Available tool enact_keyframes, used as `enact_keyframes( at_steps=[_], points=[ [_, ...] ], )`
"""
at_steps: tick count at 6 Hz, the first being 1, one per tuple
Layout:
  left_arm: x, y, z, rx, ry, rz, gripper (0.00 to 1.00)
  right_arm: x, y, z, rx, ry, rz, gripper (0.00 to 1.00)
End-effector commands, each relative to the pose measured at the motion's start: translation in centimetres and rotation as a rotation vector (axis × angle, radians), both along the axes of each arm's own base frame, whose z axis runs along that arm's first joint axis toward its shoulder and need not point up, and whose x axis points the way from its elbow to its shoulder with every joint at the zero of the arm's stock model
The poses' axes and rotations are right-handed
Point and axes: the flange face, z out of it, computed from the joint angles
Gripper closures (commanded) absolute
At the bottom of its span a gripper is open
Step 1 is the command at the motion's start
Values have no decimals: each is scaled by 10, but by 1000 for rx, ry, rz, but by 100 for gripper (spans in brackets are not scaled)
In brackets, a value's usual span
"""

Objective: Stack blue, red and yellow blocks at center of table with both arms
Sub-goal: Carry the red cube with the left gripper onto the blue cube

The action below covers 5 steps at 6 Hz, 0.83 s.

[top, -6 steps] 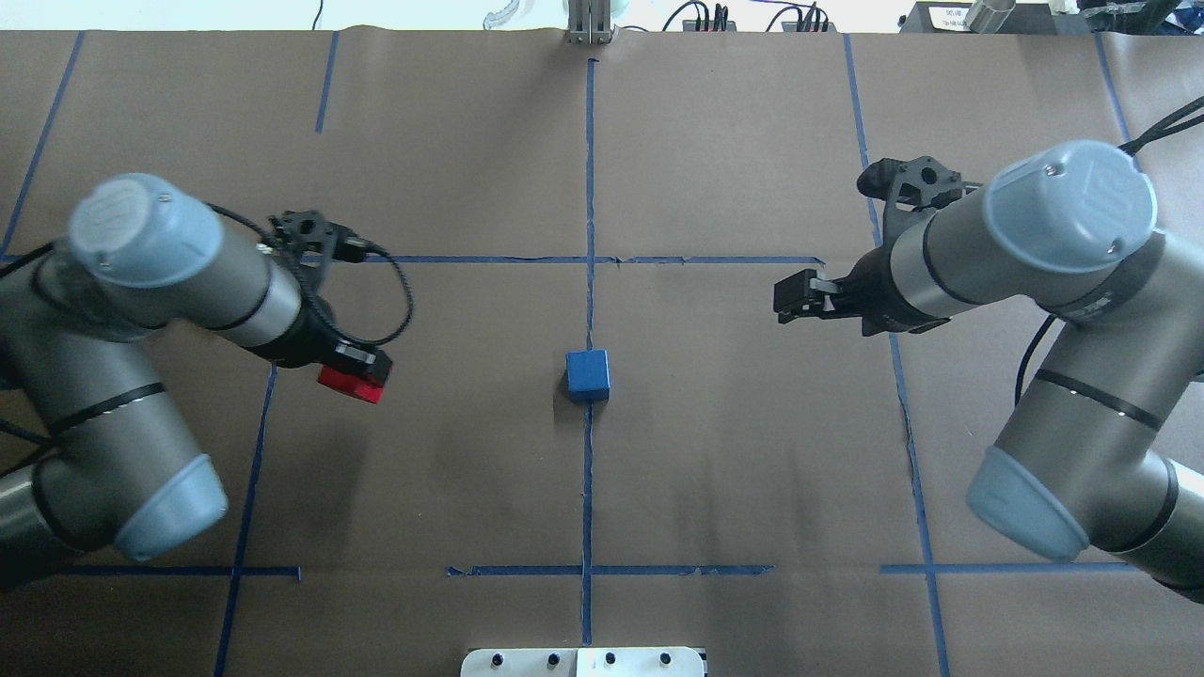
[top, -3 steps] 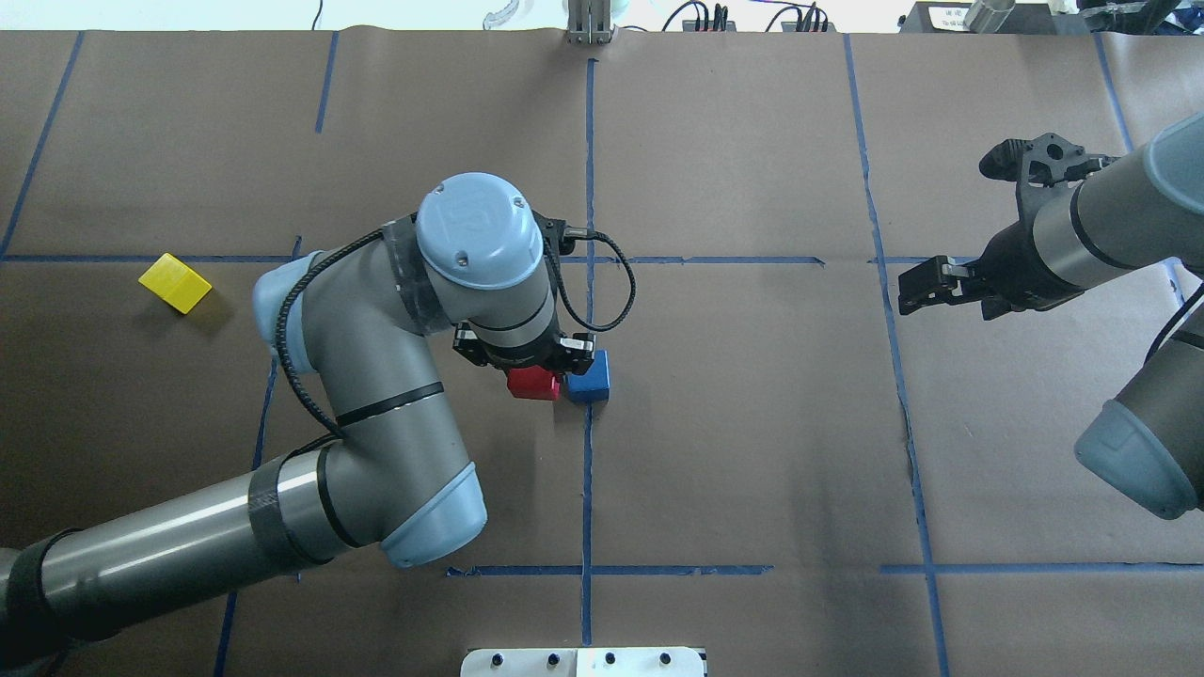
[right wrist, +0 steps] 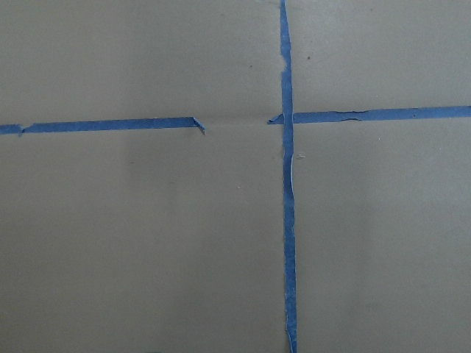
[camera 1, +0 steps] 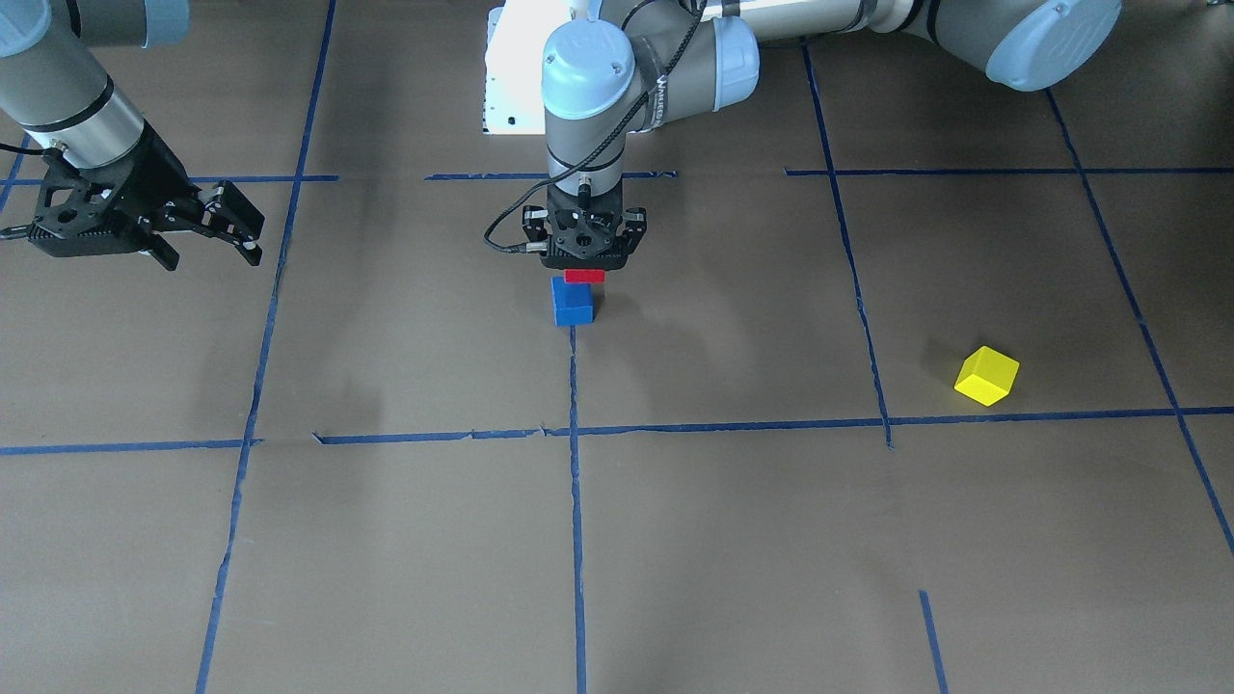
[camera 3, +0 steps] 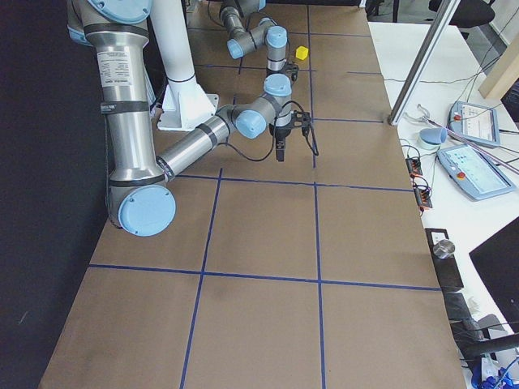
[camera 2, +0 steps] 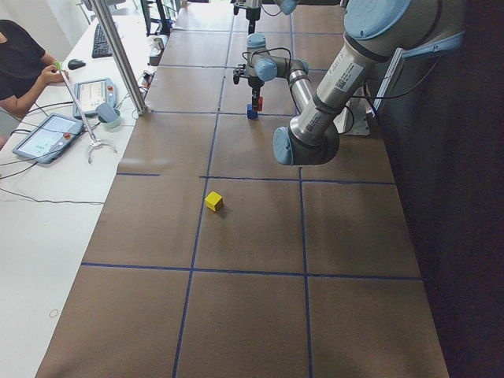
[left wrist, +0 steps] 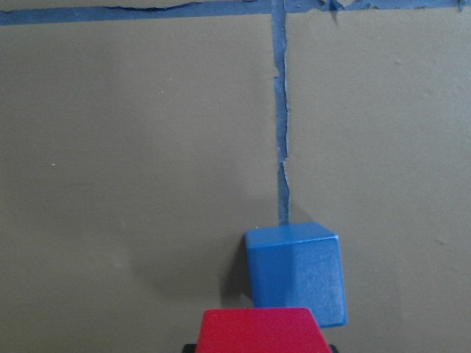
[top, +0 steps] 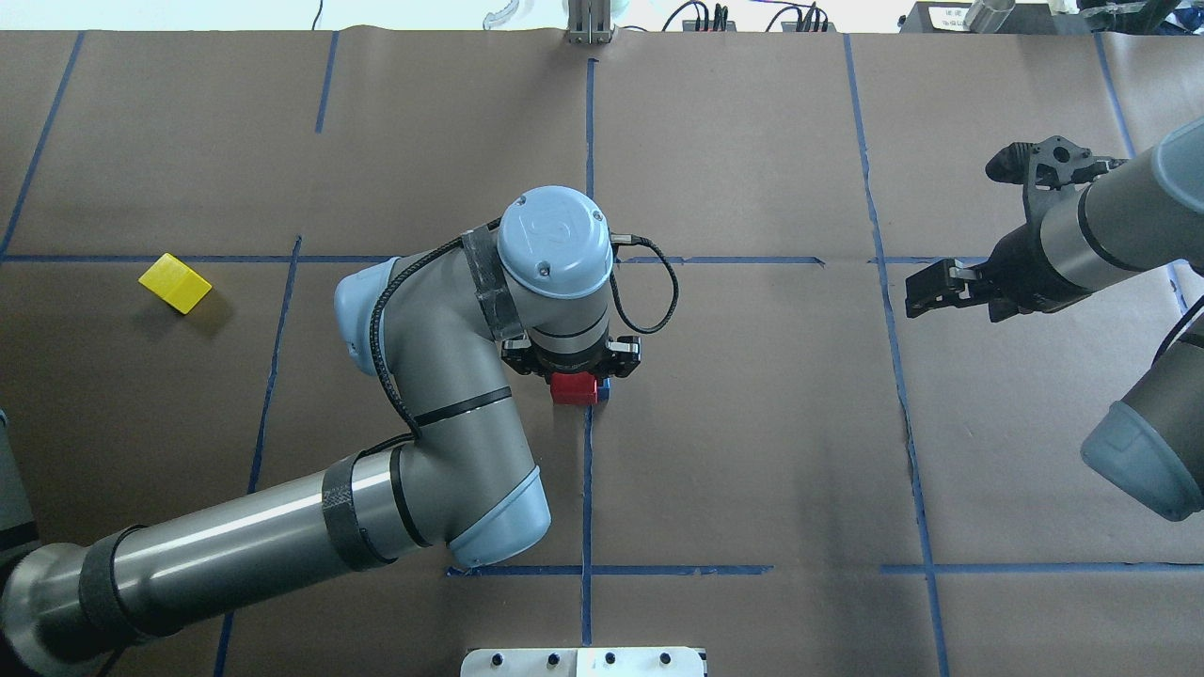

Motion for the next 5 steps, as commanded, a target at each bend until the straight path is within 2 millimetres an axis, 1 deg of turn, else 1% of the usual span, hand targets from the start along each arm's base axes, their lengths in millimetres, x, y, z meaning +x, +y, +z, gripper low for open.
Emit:
enact_keyframes(
  at_steps=[1,2,3,5],
  points=[
    [11,-7,-3,1,-6,-17,91,1,1,2,-2,2,0,0],
    [12,-8,-2,3,-2,-21,91,1,1,0,0,0,0,0],
    [14,-11,1,7,-12,-33,88,0,2,0,-1,0,-1,0],
    [16,-11,1,4,6,-51,87,0,2,1,-2,1,-1,0]
  ],
)
